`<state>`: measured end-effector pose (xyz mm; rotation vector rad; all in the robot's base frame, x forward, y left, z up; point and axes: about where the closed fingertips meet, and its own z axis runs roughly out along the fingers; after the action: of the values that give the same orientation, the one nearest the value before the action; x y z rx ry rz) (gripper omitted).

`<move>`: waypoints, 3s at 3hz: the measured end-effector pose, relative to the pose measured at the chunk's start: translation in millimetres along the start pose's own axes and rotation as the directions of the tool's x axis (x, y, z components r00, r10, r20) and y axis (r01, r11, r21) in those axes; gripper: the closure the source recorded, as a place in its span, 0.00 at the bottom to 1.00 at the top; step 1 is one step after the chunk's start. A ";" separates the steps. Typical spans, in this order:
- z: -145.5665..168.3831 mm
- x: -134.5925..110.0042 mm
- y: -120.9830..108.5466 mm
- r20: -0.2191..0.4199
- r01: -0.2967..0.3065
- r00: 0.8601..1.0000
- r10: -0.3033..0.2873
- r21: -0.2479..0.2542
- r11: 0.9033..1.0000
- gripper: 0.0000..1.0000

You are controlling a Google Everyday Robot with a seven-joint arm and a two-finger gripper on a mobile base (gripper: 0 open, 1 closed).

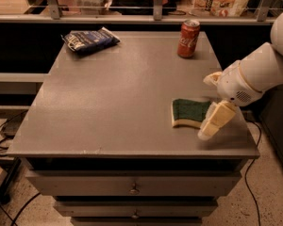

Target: Move sponge near blue chip bag

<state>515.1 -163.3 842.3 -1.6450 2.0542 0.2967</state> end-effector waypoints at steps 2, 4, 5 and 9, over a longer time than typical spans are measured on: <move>8.5 4.9 -1.8 0.010 -0.033 0.999 0.034 -0.016 0.999 0.50; -24.9 -31.6 -8.0 0.081 0.008 0.997 -0.009 0.018 1.000 0.96; -28.0 -35.1 -9.0 0.086 0.012 0.996 -0.014 0.024 1.000 1.00; 49.8 -140.4 -72.5 0.166 0.040 0.985 -0.050 0.064 0.997 1.00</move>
Offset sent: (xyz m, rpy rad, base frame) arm 0.0040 -0.0052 -0.0144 0.0212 0.0346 -0.0302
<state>618.2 -38.9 879.0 -1.5723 1.8806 0.3418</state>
